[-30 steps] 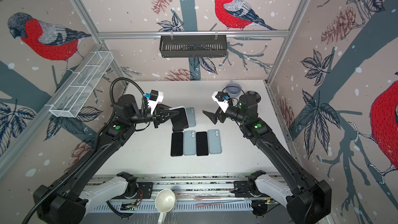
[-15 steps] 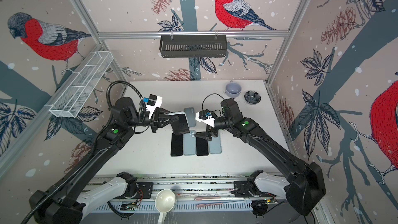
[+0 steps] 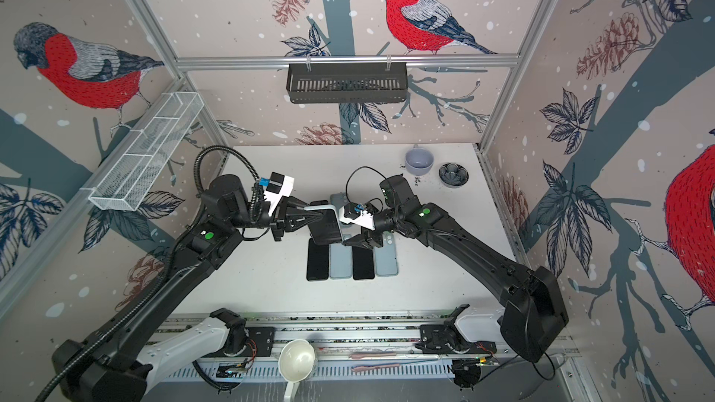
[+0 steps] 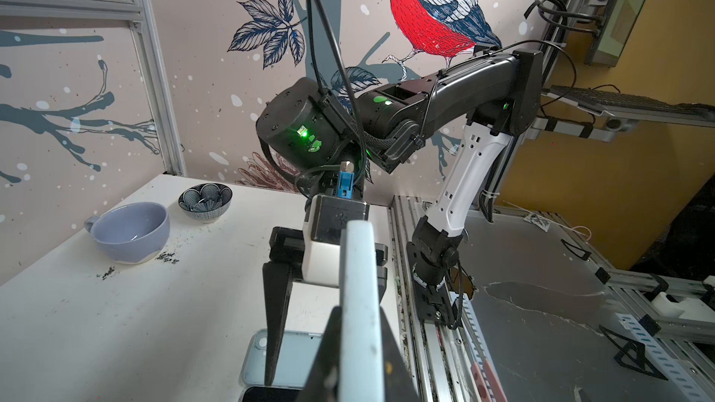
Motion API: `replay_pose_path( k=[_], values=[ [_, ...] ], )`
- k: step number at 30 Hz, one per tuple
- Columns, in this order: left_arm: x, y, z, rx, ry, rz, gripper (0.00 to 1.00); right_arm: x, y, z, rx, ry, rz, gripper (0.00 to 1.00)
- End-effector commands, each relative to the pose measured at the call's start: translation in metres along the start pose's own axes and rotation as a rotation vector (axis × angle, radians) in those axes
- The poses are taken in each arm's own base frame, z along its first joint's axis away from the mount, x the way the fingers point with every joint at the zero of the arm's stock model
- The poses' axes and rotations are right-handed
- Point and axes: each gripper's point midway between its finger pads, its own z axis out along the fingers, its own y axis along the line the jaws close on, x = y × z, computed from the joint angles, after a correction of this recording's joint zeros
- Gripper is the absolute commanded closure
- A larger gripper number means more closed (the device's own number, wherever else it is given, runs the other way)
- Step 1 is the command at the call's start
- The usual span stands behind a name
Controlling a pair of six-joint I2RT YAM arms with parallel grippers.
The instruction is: Take the phone out of the phone case
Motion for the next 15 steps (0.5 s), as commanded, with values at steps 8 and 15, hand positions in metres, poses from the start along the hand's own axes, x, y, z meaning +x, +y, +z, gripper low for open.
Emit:
replay_pose_path(
  k=[8,15],
  values=[
    [-0.0064,-0.0030,0.0002,0.019,-0.008,0.047,1.00,-0.0106,0.0093,-0.0004,-0.045,-0.031,-0.042,0.42],
    [-0.0058,-0.0014,0.0004,0.013,-0.007,0.046,1.00,-0.0151,0.0145,-0.0026,-0.059,-0.044,-0.044,0.42]
  ],
)
